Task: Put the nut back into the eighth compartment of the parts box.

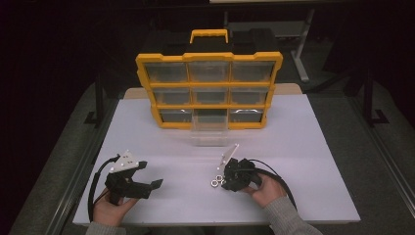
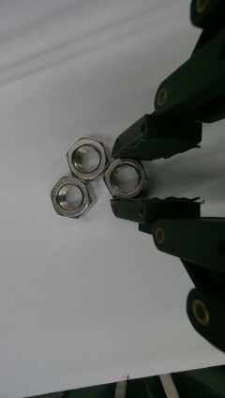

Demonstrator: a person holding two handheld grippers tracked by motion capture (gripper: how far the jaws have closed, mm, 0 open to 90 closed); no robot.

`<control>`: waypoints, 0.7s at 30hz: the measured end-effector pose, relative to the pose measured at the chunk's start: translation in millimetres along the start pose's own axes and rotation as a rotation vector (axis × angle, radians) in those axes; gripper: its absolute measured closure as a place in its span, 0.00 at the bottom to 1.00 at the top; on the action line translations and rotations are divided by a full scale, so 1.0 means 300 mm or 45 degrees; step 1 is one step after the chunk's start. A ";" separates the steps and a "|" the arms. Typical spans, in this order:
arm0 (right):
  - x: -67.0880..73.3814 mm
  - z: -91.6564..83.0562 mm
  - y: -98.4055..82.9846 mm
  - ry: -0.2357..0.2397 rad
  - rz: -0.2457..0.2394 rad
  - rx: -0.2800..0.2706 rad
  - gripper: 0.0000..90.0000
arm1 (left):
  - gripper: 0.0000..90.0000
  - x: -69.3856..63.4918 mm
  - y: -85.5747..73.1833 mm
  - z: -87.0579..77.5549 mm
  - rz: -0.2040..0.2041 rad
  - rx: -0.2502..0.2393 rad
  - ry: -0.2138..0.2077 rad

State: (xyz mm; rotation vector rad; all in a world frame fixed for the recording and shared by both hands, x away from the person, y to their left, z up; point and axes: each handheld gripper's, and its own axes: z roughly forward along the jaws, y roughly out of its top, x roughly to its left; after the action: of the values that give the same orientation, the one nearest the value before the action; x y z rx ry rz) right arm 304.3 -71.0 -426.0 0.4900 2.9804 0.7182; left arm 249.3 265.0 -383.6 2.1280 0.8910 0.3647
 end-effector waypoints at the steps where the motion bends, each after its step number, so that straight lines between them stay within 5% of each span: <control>1: 0.000 0.000 0.000 0.000 0.000 0.000 0.76 | 0.17 0.000 0.000 0.000 0.000 0.000 0.000; 11: -0.010 -0.006 -0.004 0.030 0.006 -0.006 0.77 | 0.17 -0.005 0.000 0.010 0.014 0.008 0.001; 21: -0.035 -0.055 -0.025 0.092 0.050 -0.098 0.77 | 0.17 -0.002 -0.001 0.012 0.006 0.010 -0.001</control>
State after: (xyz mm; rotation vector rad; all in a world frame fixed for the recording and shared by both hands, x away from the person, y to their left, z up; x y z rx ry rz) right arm 310.3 -87.7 -414.9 0.5302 3.0031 0.8685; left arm 250.4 262.7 -386.2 2.1379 0.8884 0.3636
